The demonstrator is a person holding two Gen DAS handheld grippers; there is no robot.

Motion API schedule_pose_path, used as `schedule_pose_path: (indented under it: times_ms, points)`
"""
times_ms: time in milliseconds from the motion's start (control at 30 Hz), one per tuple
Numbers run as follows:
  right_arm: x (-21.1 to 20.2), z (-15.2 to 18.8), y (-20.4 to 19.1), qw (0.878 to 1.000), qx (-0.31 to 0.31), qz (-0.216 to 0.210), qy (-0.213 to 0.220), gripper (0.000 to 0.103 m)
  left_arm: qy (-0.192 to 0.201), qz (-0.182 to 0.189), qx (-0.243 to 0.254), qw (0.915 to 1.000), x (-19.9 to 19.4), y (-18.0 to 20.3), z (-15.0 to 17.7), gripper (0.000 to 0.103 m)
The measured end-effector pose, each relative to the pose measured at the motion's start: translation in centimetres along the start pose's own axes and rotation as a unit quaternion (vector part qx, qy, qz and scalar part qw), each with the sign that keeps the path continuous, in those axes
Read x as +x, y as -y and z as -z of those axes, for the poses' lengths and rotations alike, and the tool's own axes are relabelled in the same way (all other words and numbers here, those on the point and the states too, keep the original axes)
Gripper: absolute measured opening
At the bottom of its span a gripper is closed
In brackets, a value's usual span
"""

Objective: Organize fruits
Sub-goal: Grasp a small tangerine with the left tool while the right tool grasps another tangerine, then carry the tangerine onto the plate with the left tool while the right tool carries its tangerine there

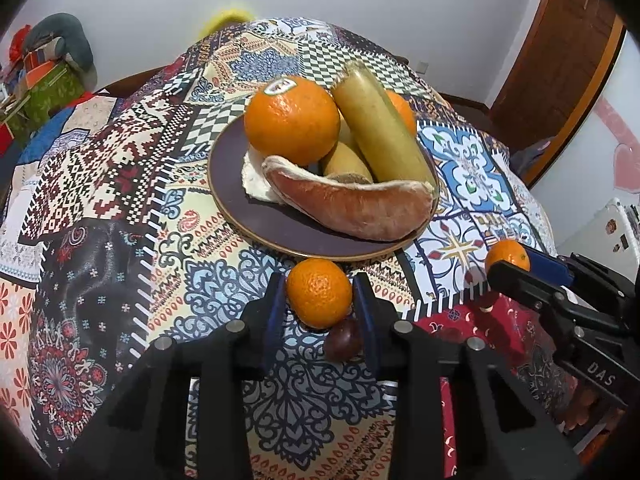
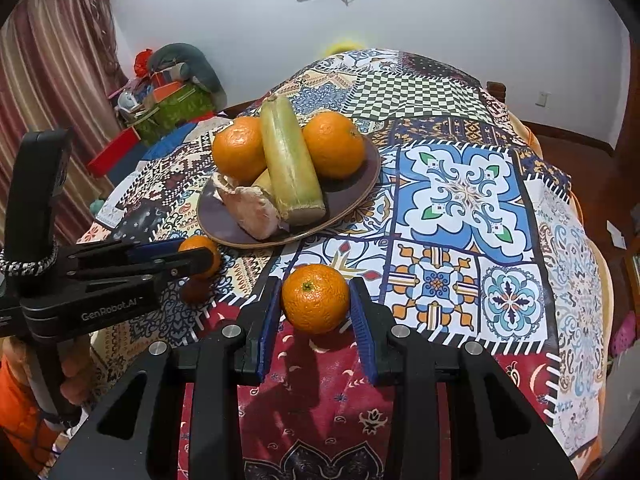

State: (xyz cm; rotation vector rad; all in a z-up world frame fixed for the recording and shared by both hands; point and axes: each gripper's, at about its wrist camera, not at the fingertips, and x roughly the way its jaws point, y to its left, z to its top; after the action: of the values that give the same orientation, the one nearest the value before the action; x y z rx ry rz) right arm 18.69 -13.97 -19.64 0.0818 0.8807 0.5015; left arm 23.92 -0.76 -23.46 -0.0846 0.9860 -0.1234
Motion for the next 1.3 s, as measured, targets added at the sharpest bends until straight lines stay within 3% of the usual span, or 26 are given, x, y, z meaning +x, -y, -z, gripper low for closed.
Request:
schedule_pose_path:
  times_ms: [367, 867, 1300]
  points:
    - [0.1, -2.6, 0.2, 0.999, -0.022, 0.015, 0.020, 0.031, 0.032, -0.012, -0.015, 0.9993, -2.0, -2.0, -1.8, 0.034]
    - [1.6, -7.6, 1.8, 0.997, -0.047, 0.039, 0.048, 0.031, 0.041, -0.031, -0.004, 0.9987, -0.3, -3.7, -4.5, 0.034]
    - [5.3, -7.8, 1.9, 0.998, -0.061, 0.032, 0.010, 0.031, 0.030, -0.017, -0.015, 0.9993, 1.8, -4.5, -5.0, 0.034]
